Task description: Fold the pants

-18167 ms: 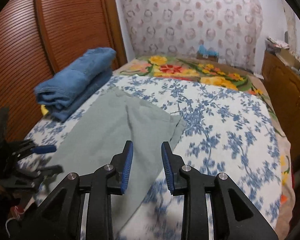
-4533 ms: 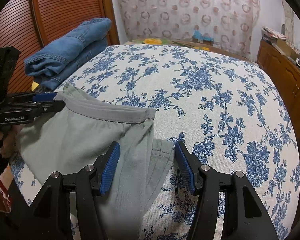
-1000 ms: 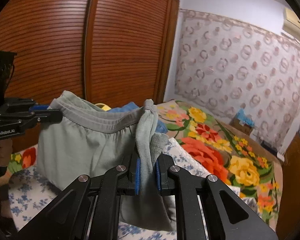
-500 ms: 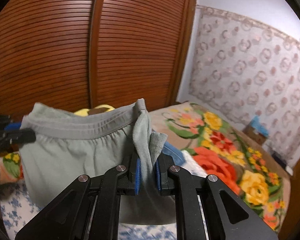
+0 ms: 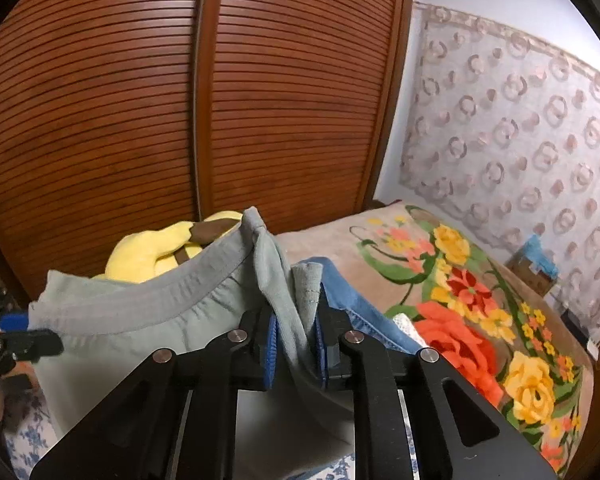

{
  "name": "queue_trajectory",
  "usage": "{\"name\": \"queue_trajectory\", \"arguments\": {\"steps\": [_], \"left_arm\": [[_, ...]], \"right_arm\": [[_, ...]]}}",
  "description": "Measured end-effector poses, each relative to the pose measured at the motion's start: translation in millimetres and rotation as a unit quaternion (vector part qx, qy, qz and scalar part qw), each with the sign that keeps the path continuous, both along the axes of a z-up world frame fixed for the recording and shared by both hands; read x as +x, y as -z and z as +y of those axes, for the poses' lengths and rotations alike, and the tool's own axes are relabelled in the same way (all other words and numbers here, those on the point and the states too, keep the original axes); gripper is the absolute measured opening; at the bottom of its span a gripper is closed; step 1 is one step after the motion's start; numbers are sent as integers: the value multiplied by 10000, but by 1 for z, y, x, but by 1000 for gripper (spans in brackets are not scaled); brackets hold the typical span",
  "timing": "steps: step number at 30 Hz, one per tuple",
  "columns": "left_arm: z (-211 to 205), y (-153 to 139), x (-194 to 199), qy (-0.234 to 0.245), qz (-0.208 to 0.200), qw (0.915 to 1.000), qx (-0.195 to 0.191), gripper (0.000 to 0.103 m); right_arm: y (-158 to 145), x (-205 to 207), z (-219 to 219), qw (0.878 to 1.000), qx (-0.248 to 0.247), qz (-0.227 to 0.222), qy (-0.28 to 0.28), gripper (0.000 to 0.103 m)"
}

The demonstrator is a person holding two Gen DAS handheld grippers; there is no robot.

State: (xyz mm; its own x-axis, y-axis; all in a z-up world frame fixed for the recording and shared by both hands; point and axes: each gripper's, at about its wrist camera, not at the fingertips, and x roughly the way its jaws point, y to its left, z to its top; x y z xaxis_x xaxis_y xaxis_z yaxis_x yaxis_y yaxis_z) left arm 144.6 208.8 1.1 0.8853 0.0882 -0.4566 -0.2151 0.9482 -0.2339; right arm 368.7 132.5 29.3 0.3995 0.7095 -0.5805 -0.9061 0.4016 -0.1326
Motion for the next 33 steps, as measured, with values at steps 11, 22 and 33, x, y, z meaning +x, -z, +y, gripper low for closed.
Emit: {"name": "queue_trajectory", "arguments": {"steps": [11, 22, 33], "left_arm": [[1, 12, 1, -114, 115, 9999, -28, 11], [1, 24, 3, -161, 338, 9993, 56, 13], [1, 23, 1, -173, 486, 9986, 69, 31]], "right_arm": [[0, 5, -36, 9970, 257, 713, -179, 39], [38, 18, -33, 9974, -157, 685, 165, 34], [40, 14, -39, 9970, -9, 652, 419, 31]]}}
